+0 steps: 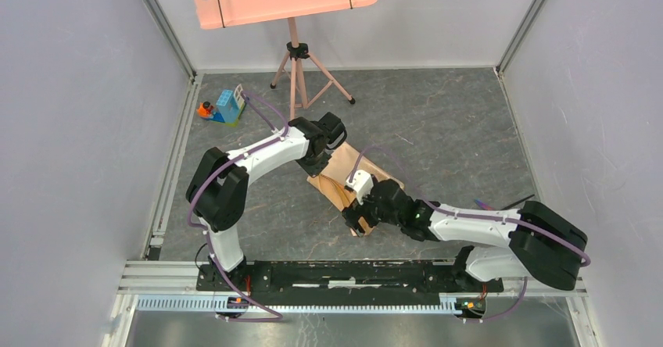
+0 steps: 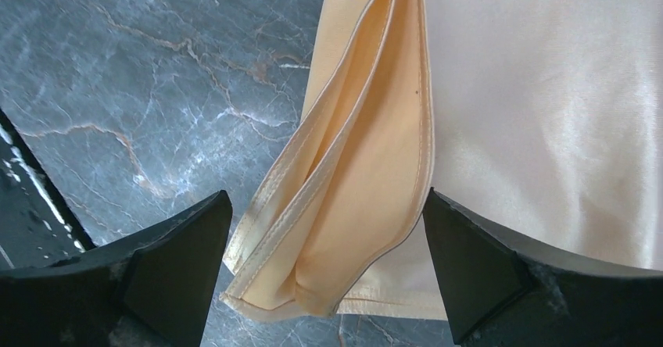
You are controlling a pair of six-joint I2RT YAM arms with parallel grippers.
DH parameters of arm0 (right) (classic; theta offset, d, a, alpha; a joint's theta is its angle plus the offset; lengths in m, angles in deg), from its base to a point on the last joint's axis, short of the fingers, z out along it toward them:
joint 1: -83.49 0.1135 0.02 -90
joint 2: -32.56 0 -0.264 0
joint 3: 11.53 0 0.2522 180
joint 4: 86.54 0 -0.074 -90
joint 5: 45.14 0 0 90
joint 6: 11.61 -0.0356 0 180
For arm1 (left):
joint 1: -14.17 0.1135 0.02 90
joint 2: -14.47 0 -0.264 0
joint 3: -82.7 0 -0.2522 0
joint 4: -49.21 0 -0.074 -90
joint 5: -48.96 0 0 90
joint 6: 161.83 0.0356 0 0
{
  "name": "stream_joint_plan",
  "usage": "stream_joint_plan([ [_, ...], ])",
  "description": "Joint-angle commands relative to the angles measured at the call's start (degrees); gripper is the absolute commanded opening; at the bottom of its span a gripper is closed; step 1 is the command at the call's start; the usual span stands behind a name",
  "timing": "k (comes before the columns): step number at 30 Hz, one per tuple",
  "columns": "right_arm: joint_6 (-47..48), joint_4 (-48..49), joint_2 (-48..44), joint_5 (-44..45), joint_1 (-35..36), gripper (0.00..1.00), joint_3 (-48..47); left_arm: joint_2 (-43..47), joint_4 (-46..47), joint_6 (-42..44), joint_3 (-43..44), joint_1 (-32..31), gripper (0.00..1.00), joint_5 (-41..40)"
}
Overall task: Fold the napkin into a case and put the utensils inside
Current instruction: Fold the lower triangle-folded napkin at the center of the board.
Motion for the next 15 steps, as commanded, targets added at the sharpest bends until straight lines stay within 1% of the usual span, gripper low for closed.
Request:
stream_joint_plan([
  [1,4.0,2.1,-1.9,10.7,4.4,0.98,1.7,-0.2,-0.7,-1.0,1.4,0.1,0.02,-0.8],
  [7,4.7,1.3,-1.5,25.9,14.5,0.98,3.2,0.1,-0.7,-1.5,0.9,0.0,0.02,-0.7],
  [9,5.0,0.9,-1.0,28.1,16.5,0.98,3.1,0.2,-0.7,-1.4,0.8,0.2,0.02,-0.8],
  [15,4.5,1.2,0.0,30.8,19.8,0.98,4.5,0.4,-0.6,-1.5,0.4,0.2,0.02,-0.7],
])
